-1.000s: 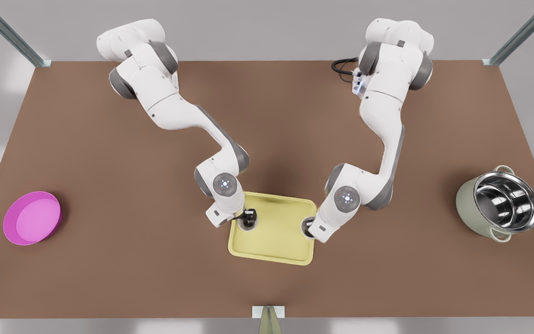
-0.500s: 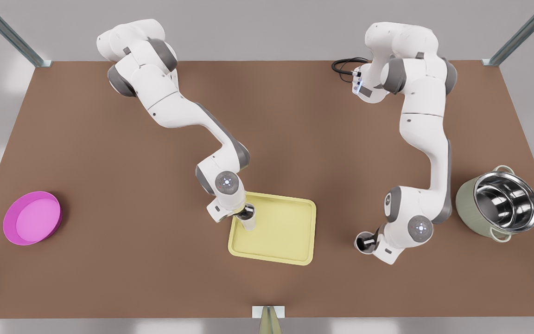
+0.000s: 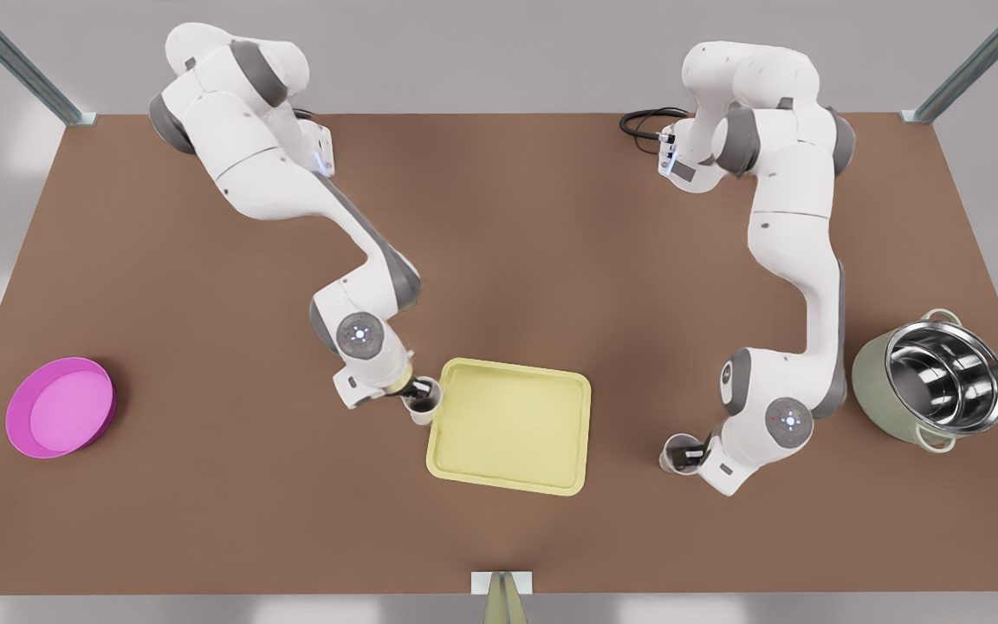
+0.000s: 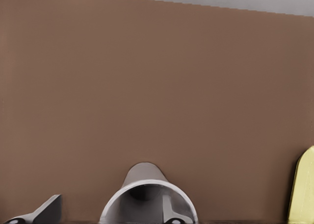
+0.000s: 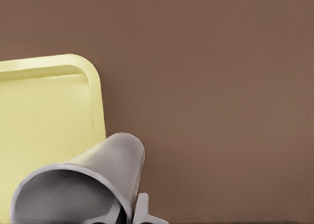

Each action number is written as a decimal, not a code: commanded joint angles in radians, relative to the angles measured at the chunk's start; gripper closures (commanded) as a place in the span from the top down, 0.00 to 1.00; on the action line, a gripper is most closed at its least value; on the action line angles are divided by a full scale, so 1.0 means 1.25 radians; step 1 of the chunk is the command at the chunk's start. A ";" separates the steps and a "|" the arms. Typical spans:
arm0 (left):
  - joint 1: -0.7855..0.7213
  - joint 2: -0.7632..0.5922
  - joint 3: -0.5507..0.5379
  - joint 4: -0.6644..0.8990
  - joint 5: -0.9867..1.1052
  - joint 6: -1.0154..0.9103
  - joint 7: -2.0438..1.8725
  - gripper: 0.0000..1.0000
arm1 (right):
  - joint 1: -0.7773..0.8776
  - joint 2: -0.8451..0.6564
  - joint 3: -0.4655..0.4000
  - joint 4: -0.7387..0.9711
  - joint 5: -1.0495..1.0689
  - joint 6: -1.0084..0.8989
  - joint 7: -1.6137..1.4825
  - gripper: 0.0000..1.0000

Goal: Use the left arm to pick up the white IKEA cup from the tray and place it on the middle-left position; use the right arm to pick up the white IKEA cup from the tray and place it on the middle-right position

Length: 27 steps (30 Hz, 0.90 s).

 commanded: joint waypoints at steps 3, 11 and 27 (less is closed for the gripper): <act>0.001 -0.256 0.000 0.002 0.052 -0.376 0.087 1.00 | -0.077 -0.008 0.032 -0.048 -0.003 -0.001 -0.153 0.22; 0.022 -0.558 0.001 -0.396 0.010 -0.187 0.150 1.00 | -0.119 -0.006 0.054 -0.073 -0.003 0.006 -0.179 0.72; 0.023 -0.559 0.001 -0.397 0.013 -0.190 0.146 1.00 | -0.214 -0.386 -0.192 -0.058 0.154 -0.370 -0.827 1.00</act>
